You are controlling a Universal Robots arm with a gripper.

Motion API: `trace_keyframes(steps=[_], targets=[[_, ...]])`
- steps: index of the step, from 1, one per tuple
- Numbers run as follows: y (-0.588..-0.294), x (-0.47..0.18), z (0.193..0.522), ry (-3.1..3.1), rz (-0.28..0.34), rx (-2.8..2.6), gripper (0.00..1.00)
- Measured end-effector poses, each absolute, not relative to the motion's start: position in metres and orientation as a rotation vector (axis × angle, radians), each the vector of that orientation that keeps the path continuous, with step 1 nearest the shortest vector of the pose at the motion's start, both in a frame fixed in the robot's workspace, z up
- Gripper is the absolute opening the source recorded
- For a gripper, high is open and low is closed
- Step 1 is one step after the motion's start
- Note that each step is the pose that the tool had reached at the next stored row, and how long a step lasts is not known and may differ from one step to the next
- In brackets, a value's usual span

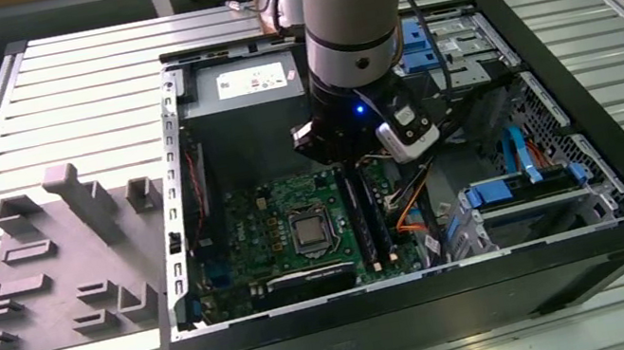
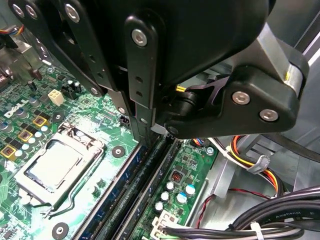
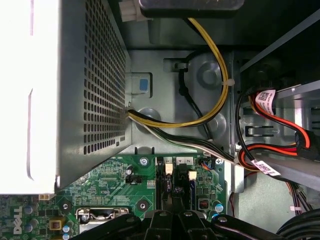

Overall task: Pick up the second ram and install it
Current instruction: 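Press down the second ram until it locks into place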

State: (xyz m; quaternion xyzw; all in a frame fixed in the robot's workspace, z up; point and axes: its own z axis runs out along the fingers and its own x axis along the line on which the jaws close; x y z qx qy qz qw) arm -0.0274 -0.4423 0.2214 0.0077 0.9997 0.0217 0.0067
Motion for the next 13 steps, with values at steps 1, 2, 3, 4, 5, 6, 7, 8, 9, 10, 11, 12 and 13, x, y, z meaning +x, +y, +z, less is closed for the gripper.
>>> trace_keyframes(steps=[1, 2, 3, 4, 5, 6, 7, 8, 9, 10, 11, 12, 13], targets=[[-0.4423, -0.0274, 0.2211, 3.127, 0.068, 0.024, 0.11], [-0.4422, -0.0274, 0.2206, 3.127, 0.068, 0.024, 0.11], [-0.4423, -0.0274, 0.2201, 3.127, 0.068, 0.024, 0.11], [-0.4423, -0.0274, 0.2197, 3.127, 0.067, 0.024, 0.11], [-0.4423, -0.0274, 0.2195, 3.127, 0.067, 0.024, 0.11], [-0.4423, -0.0274, 0.2194, 3.127, 0.068, 0.024, 0.11], [-0.4423, -0.0274, 0.2193, 3.127, 0.068, 0.024, 0.11], [-0.4423, -0.0274, 0.2193, 3.127, 0.068, 0.024, 0.11], [-0.4423, -0.0274, 0.2189, 3.127, 0.068, 0.024, 0.11], [-0.4423, -0.0274, 0.2186, 3.127, 0.068, 0.024, 0.11], [-0.4423, -0.0274, 0.2184, 3.127, 0.068, 0.024, 0.11], [-0.4423, -0.0274, 0.2183, 3.127, 0.068, 0.024, 0.11], [-0.4423, -0.0274, 0.2183, 3.127, 0.067, 0.024, 0.11]])
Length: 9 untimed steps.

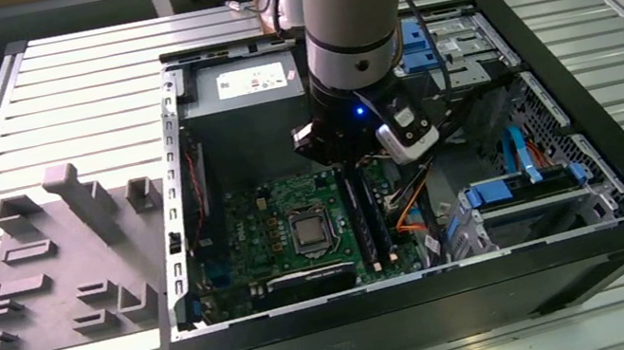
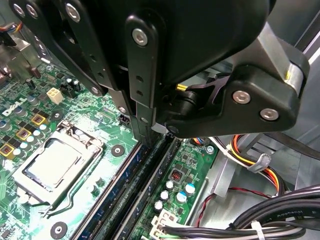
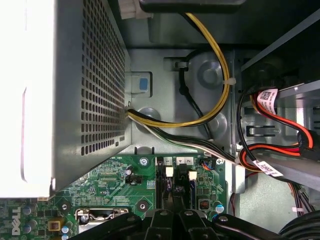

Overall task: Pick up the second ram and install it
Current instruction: 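Press down the second ram until it locks into place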

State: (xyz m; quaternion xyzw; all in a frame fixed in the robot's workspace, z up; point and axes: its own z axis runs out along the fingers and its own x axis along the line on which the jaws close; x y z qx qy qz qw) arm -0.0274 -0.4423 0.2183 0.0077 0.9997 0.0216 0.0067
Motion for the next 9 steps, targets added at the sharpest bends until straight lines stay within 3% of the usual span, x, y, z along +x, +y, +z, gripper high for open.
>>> trace_keyframes(steps=[9], targets=[[-0.4423, -0.0274, 0.2165, 3.127, 0.067, 0.024, 0.11]])
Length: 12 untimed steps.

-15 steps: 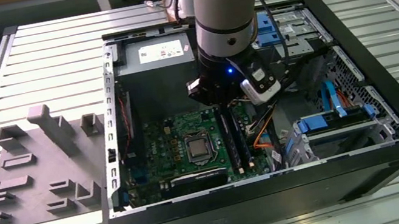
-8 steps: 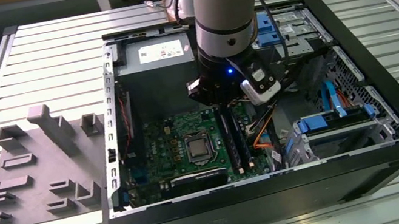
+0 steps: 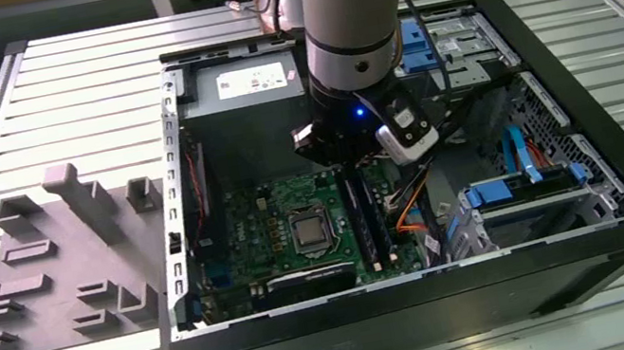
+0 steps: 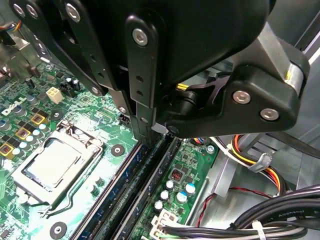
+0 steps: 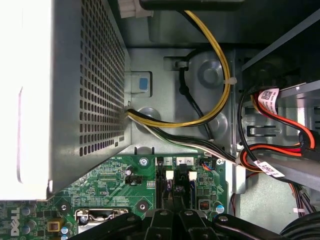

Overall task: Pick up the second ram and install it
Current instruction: 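Press down the second ram until it locks into place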

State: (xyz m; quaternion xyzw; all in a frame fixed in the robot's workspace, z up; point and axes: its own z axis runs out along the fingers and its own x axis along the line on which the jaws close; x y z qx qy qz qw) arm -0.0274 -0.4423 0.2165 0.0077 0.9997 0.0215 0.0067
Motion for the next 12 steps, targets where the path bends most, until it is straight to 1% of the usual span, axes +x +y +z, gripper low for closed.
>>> trace_keyframes(steps=[12], targets=[[-0.4419, -0.0273, 0.2193, 3.126, 0.072, 0.024, 0.11]])
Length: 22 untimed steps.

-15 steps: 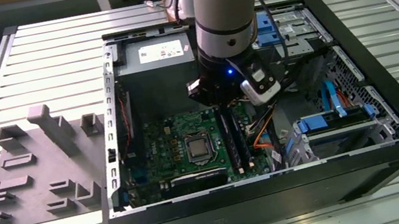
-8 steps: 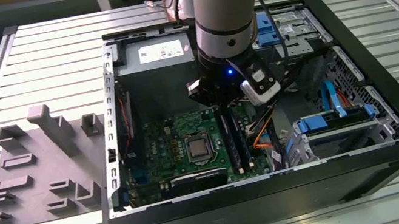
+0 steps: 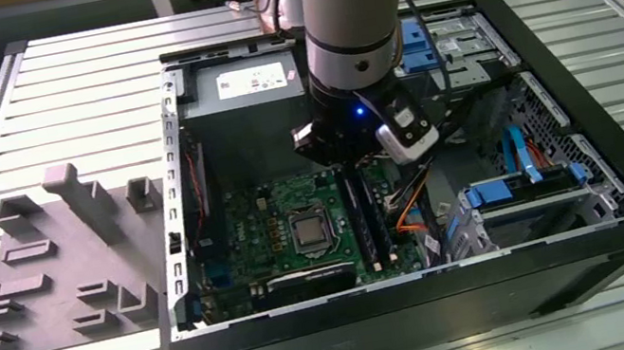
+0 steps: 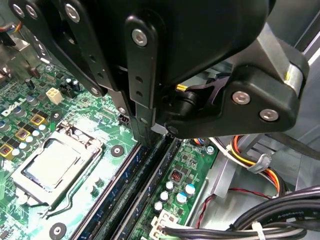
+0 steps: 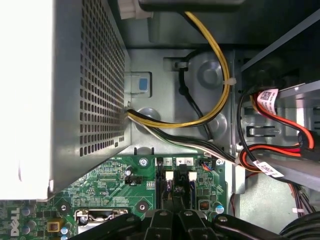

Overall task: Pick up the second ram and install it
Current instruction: 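Press down the second ram until it locks into place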

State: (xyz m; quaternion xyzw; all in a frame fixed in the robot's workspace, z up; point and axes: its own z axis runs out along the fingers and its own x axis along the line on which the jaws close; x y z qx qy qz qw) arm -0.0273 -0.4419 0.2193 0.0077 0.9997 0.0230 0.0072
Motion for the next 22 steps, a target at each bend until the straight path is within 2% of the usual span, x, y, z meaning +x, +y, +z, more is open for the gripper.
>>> trace_keyframes(steps=[7, 22], targets=[[-0.442, -0.027, 0.235, 3.127, 0.068, 0.024, 0.11], [-0.447, -0.027, 0.236, 3.127, 0.068, 0.024, 0.11]])
